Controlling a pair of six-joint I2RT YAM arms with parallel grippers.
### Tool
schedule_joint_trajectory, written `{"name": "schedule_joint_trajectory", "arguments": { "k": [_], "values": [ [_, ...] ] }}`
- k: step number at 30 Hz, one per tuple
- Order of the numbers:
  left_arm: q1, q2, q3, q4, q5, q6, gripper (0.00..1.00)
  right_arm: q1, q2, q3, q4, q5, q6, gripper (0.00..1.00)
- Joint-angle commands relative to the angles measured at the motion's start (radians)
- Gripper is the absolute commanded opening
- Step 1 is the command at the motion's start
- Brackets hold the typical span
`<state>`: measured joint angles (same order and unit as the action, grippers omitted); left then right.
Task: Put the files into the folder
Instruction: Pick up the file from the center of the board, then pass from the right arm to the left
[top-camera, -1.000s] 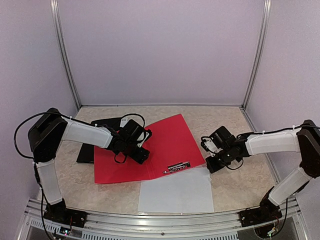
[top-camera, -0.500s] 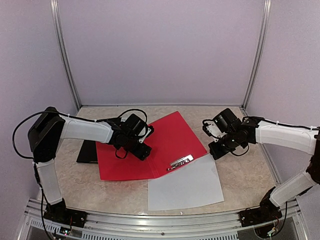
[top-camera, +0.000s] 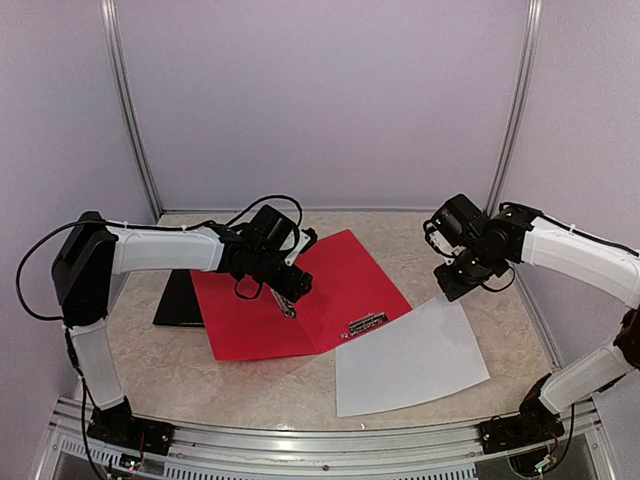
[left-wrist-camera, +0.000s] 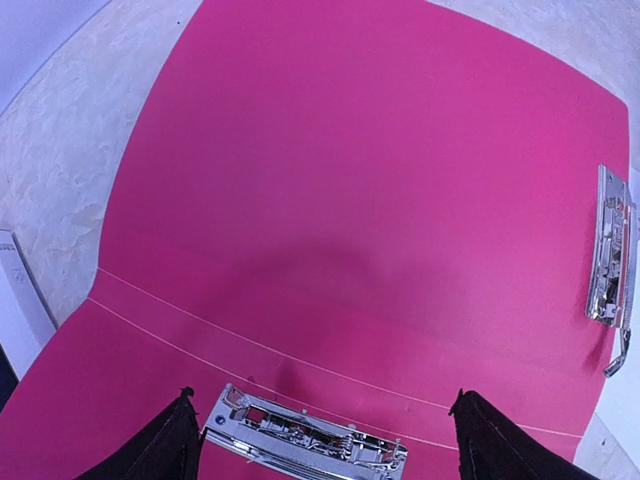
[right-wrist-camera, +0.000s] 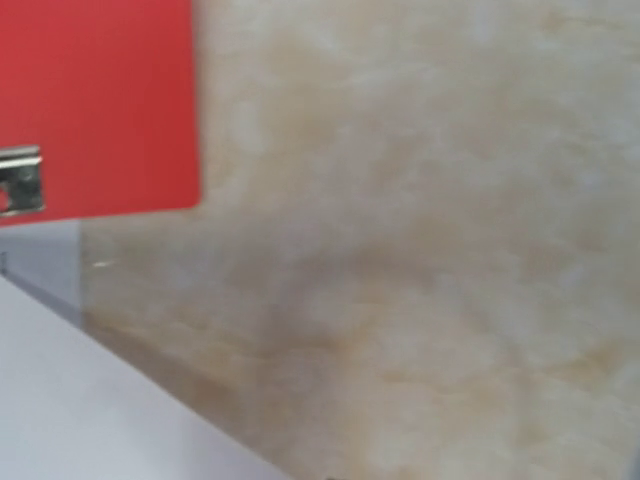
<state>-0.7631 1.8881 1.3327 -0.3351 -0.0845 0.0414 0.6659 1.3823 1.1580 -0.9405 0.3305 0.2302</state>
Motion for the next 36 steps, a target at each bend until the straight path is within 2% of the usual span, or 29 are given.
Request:
{"name": "schedule_joint_trajectory", "arguments": {
  "k": [1,9,17,22,28,32,36],
  "values": [
    [0.004,-0.025,0.031,-0.027,0.059,0.046,0.84,0.006,-0.051,0.107,-0.120,0.106,-0.004,0.00],
    [-0.033,-0.029,0.107,-0.010,0.294,0.154,0.84,0.009,-0.085,0.232,-0.180,0.125,-0.126,0.00],
    [-0.077,0.070,0.319,-0.002,0.547,0.301,0.83,0.014,-0.109,0.322,-0.091,-0.063,-0.291,0.00],
    [-0.107,0.184,0.471,-0.057,0.636,0.403,0.84,0.018,-0.108,0.348,-0.046,-0.174,-0.334,0.00],
    [-0.111,0.296,0.601,-0.045,0.696,0.395,0.81,0.020,-0.093,0.363,-0.033,-0.211,-0.357,0.00],
    [-0.117,0.338,0.633,-0.034,0.751,0.384,0.76,0.019,-0.094,0.370,-0.030,-0.219,-0.358,0.00],
    [-0.127,0.373,0.650,-0.029,0.793,0.368,0.63,0.019,-0.097,0.365,-0.028,-0.216,-0.354,0.00]
  ]
}}
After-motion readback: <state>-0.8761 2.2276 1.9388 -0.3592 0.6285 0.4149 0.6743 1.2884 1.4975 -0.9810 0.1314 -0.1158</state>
